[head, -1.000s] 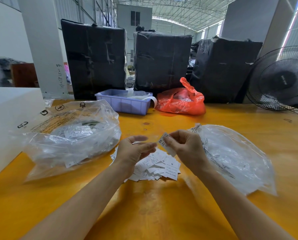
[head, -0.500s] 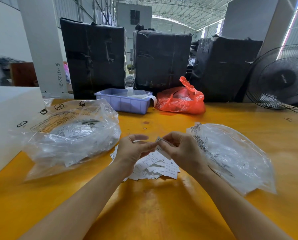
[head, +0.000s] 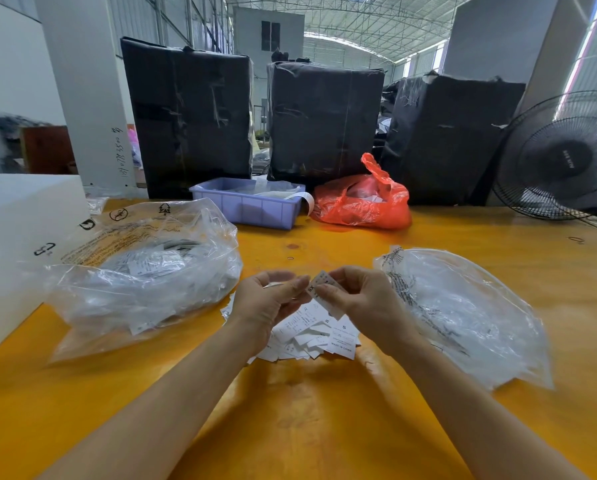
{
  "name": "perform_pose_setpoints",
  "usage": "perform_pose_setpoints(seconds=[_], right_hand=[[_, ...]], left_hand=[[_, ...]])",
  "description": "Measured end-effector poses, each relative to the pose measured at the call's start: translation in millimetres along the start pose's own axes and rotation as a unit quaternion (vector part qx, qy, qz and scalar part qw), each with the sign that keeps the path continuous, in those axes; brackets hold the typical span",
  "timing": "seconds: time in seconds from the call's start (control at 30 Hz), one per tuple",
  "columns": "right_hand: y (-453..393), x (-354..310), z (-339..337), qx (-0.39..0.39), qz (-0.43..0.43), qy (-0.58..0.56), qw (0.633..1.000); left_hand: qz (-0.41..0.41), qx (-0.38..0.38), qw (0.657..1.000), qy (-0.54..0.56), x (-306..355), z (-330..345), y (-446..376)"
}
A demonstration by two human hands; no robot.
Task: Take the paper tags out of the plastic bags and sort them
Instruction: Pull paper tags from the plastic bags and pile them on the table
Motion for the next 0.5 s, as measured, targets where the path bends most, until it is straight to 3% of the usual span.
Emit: perform_pose_setpoints(seconds=[0.5], right_hand=[[-5.9,5.7,-7.5,0.075,-0.005,0.021,0.997]], left_hand=[[0.021,-0.013,1.0,-0.018,0.5,1.7,-0.1]])
Point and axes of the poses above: each hand's wrist, its own y-axis away from the middle knuckle, its own z-axis out of the palm, x = y × z, the point moved 3 cm from there along -y, towards the middle knuckle, and after that the axes turned 2 degrees about x, right-handed, at the moved point
